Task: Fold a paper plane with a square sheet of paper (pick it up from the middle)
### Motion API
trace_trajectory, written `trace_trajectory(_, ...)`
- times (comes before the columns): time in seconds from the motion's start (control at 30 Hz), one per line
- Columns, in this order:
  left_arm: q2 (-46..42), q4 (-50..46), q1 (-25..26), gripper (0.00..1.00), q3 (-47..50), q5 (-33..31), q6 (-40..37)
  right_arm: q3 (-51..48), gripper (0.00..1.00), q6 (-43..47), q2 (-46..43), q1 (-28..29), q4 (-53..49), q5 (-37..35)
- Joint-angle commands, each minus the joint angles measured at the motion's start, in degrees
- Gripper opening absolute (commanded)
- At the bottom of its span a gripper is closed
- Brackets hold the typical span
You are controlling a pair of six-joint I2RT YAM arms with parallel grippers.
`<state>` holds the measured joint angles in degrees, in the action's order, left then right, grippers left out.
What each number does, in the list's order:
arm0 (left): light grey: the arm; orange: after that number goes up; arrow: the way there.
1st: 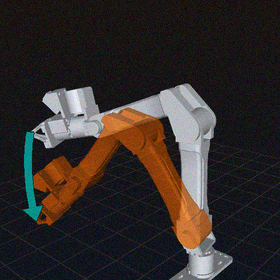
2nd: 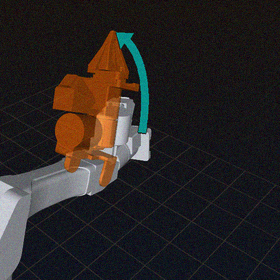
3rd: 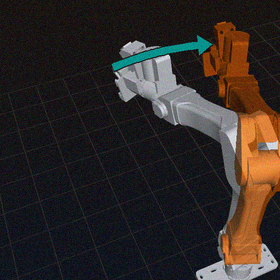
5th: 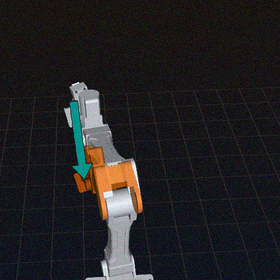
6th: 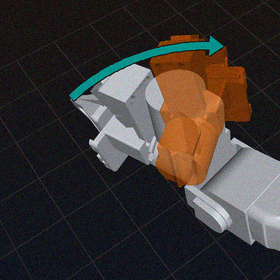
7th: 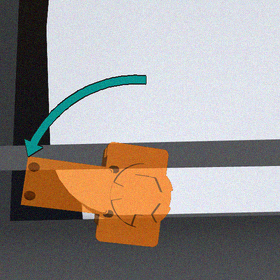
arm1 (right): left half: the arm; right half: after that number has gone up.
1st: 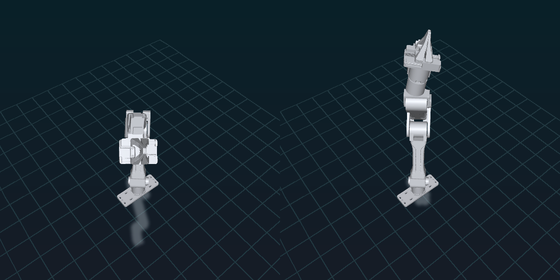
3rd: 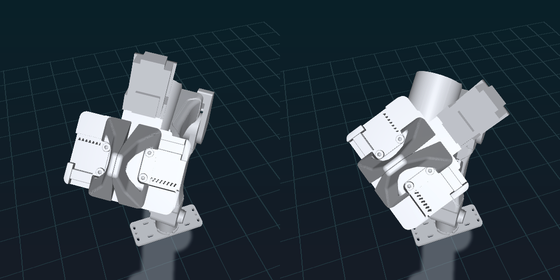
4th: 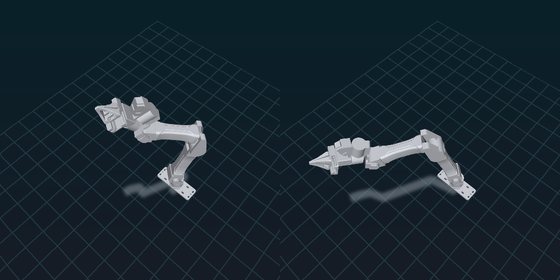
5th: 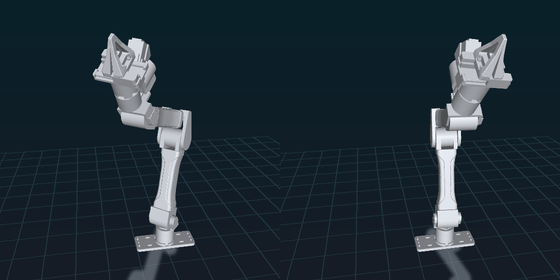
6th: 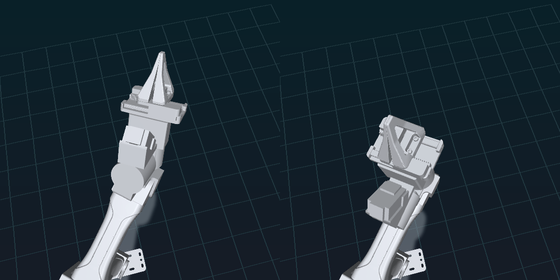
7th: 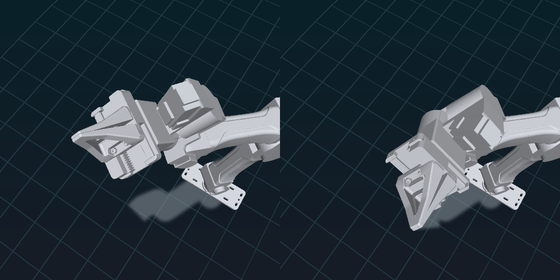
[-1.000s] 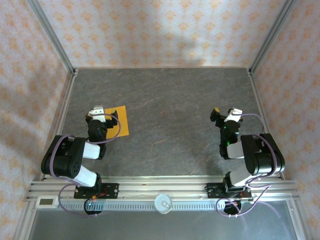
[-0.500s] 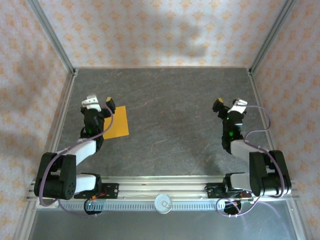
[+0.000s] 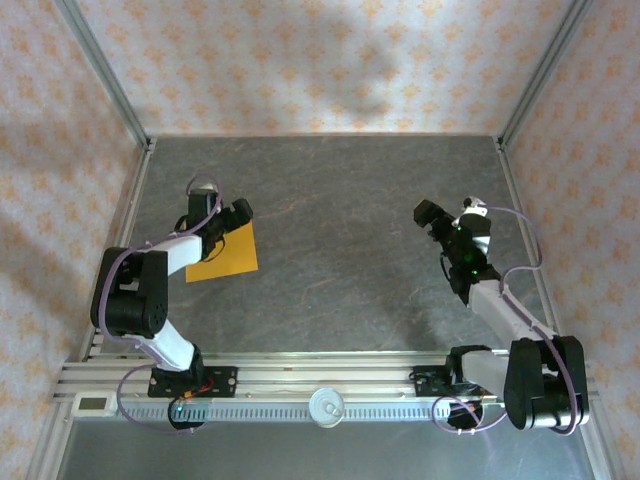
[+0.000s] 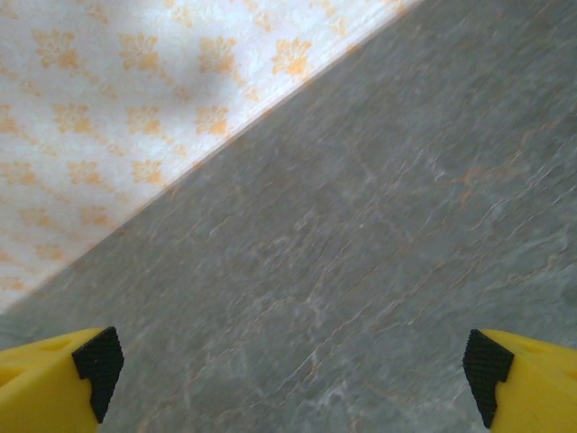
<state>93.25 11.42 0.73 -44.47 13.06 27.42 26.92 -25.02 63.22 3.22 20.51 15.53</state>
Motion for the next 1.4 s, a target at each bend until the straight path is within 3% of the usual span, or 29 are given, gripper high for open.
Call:
trace_trajectory(0.0,0.8,-8.5,0.1,0.97,-2.8,-1.0,2.9,0.4,1.00,-3.3,-0.8,0.0,-2.7,4.6)
trace_trajectory(0.3,3.5,-11.7,1.5,0.97,-0.8,0.1,3.1,-0.7,1.00,-6.8,-0.2,-0.1,-4.6,2.3)
trace_trajectory(0.53,5.8,-10.7,8.2,0.97,0.1,1.3,6.0,-0.1,1.00,-8.6,-1.1,-1.5,-7.6,3.7)
trace_trajectory(0.7,5.9,-7.6,16.3,0.95,1.0,1.2,12.1,-1.8,1.00,-8.5,-3.9,-2.0,-6.0,8.7)
trace_trajectory(0.87,6.9,-4.7,28.1,0.95,-0.5,-3.1,20.7,-2.9,1.00,-8.5,-4.6,-2.0,-5.8,15.0)
trace_trajectory(1.0,8.7,-6.2,34.8,0.96,-4.4,-7.1,23.9,-4.0,1.00,-9.0,-4.9,-2.0,-7.3,15.7)
trace_trajectory(1.13,7.9,-13.6,37.3,0.96,-10.4,-11.3,20.8,-4.2,1.00,-8.1,-5.7,-2.0,-9.8,17.6)
trace_trajectory(1.37,6.3,-30.0,37.4,0.97,-18.6,-18.5,10.8,-3.4,1.00,-4.7,-6.9,-2.0,-16.2,19.2)
